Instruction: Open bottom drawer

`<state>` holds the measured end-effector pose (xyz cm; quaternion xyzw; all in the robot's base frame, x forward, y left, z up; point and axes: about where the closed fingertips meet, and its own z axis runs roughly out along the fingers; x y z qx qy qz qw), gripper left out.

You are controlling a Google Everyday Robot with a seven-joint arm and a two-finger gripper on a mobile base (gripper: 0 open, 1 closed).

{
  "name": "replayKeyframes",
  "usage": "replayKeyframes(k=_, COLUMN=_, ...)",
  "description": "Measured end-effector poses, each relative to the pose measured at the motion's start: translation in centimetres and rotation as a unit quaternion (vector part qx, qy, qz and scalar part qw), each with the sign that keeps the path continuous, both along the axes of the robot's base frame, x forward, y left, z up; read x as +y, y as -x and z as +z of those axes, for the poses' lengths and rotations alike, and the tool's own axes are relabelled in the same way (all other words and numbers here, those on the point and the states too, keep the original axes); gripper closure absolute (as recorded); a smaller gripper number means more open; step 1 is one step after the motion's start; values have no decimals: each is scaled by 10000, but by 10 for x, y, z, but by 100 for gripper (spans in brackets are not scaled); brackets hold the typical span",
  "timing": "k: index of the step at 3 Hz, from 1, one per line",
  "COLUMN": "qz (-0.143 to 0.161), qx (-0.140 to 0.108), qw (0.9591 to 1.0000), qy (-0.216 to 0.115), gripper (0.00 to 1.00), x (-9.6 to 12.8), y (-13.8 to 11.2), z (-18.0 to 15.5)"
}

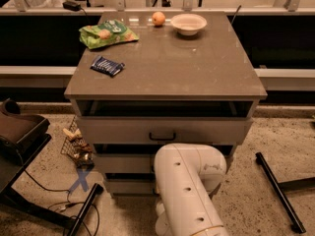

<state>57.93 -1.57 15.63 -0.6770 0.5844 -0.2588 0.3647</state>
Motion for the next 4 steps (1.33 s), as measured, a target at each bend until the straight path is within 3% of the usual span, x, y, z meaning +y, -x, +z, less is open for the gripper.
replayKeyframes(k=1, qz=65, qx=-55, qw=9999, qy=88, gripper=21, x=6, y=-11, z=-2)
replayKeyframes(k=2, qz=61, qx=-62, qw=9999, qy=82, gripper=52, x=6, y=-12, z=-1)
replayKeyframes(k=4, qz=61, qx=-76, qw=9999, qy=77, gripper=98, x=7, y=-13, z=-1)
